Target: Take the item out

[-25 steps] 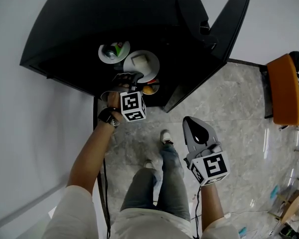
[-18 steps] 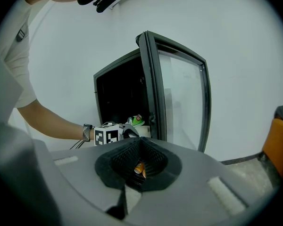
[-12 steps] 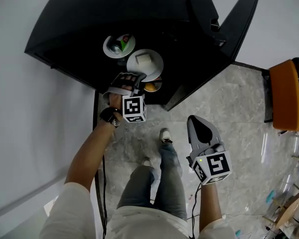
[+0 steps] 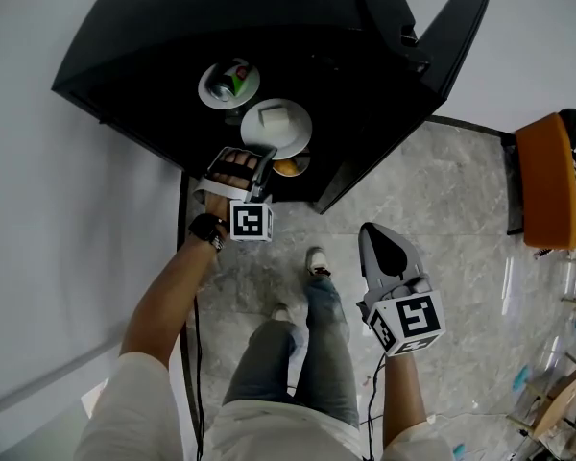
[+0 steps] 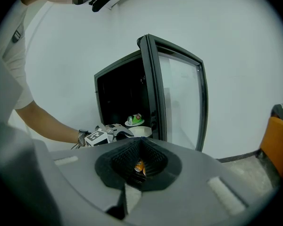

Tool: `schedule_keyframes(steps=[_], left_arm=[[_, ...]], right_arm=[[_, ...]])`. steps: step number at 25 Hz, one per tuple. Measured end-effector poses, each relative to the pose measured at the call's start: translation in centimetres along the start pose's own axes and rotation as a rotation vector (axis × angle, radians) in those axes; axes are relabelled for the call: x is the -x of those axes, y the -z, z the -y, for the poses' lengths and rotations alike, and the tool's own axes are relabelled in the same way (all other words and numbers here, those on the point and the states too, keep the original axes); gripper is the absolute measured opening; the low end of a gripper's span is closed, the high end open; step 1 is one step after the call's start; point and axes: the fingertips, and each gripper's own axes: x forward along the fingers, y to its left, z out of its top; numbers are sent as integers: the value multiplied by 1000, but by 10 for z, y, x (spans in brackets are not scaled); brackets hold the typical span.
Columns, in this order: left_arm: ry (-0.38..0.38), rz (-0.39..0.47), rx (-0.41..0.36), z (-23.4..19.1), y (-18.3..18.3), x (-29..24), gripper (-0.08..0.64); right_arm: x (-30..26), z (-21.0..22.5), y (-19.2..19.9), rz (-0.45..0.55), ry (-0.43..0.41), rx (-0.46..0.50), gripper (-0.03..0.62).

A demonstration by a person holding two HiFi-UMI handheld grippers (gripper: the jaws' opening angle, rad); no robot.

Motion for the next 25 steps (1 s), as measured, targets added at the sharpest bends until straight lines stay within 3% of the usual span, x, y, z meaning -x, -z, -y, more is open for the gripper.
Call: schedule_keyframes(steps=[9,20,25], left_arm=[[-38,57,-17,-11,-8,44,9],[-54,72,-28,-85,-20,134,11],[-76,116,-36,-117,-36,181,11]], right_arm=[[17,-4,-19,35,20,10,8],[45,-30,-99,70,19,100,8],[61,-44,-127,68,20,141,8]])
